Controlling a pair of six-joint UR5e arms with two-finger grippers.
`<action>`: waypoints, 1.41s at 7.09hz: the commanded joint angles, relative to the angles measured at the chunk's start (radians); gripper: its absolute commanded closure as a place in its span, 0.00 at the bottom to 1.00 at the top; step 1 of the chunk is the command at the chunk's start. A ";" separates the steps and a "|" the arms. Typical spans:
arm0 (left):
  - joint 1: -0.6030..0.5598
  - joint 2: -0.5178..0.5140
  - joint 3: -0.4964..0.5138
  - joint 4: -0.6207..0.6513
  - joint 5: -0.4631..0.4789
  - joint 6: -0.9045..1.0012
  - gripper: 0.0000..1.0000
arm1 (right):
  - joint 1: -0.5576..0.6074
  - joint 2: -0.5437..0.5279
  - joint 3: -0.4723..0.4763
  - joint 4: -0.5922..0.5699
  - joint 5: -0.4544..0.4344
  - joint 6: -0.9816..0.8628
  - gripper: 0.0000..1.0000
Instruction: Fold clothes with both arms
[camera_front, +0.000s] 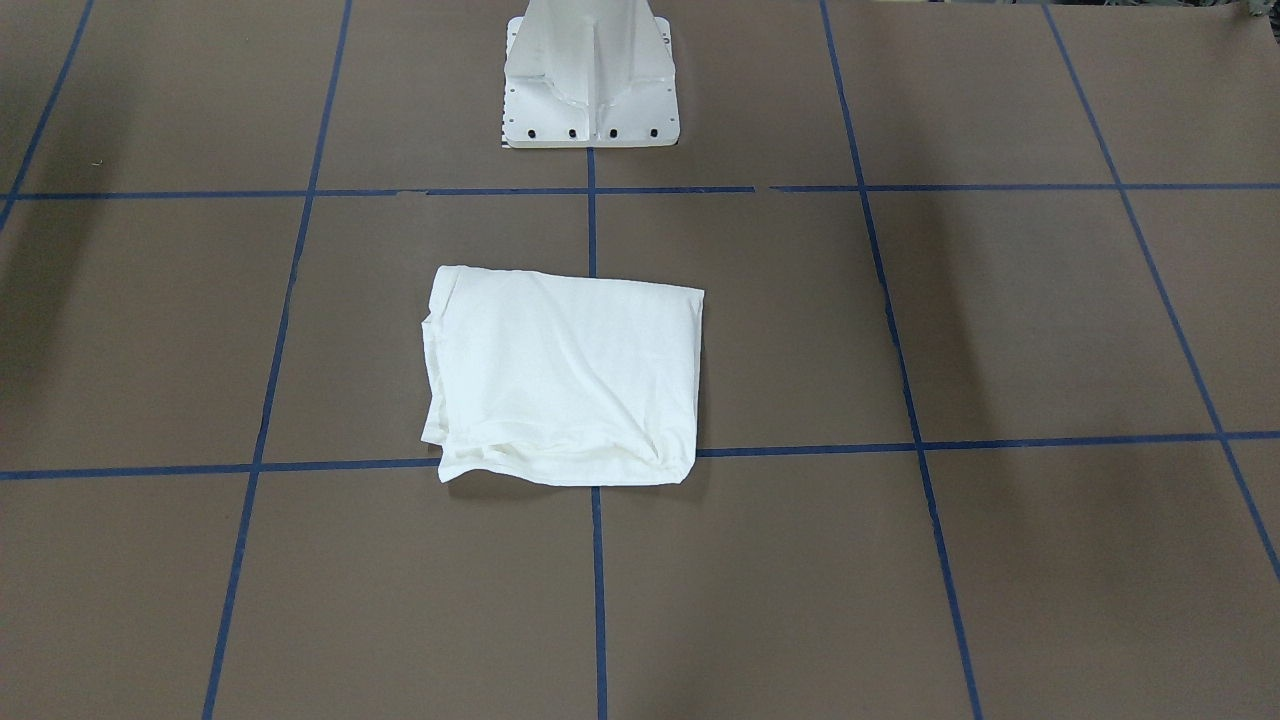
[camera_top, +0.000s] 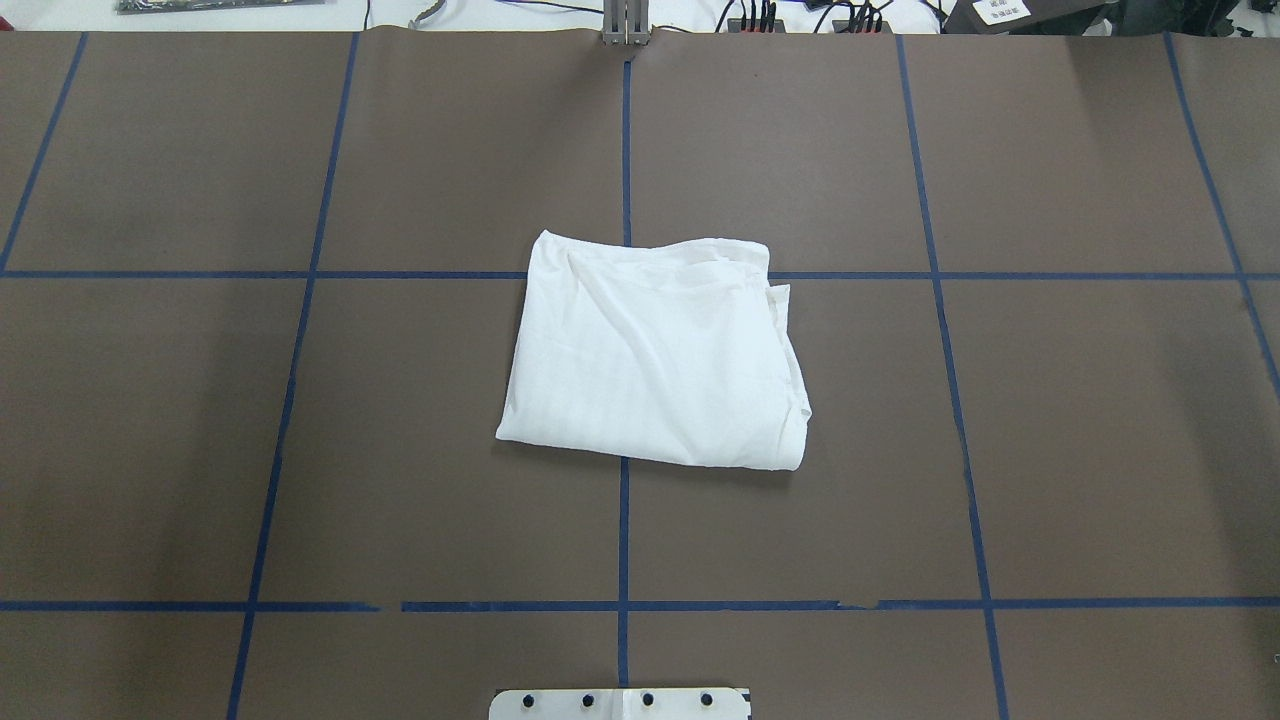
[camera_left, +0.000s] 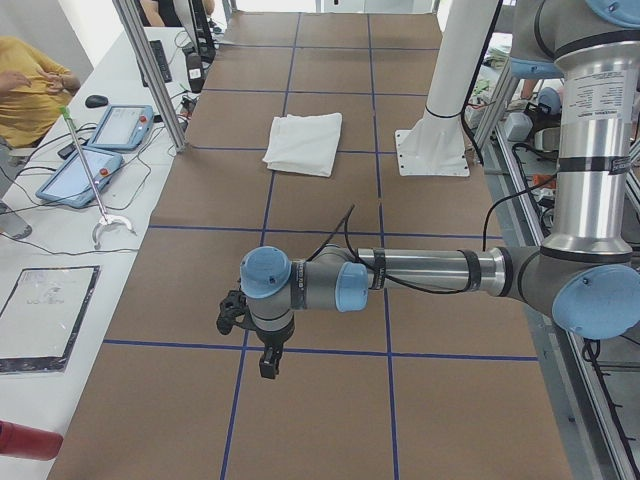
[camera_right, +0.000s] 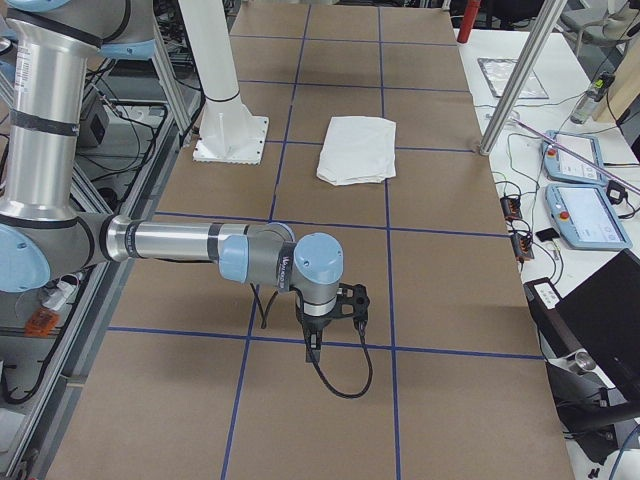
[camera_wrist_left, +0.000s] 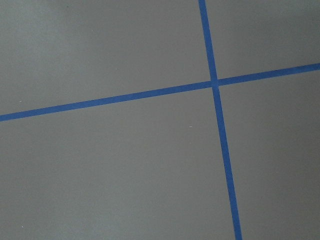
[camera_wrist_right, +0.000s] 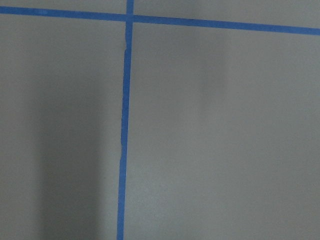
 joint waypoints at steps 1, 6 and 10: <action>0.001 0.000 -0.004 -0.001 -0.005 0.001 0.00 | -0.001 0.004 -0.014 0.001 0.000 0.000 0.00; 0.000 0.002 -0.006 -0.001 -0.010 0.001 0.00 | 0.001 -0.002 -0.046 0.105 0.023 -0.002 0.00; 0.000 0.002 -0.006 0.000 -0.010 0.004 0.00 | 0.001 -0.005 -0.038 0.109 0.022 -0.013 0.00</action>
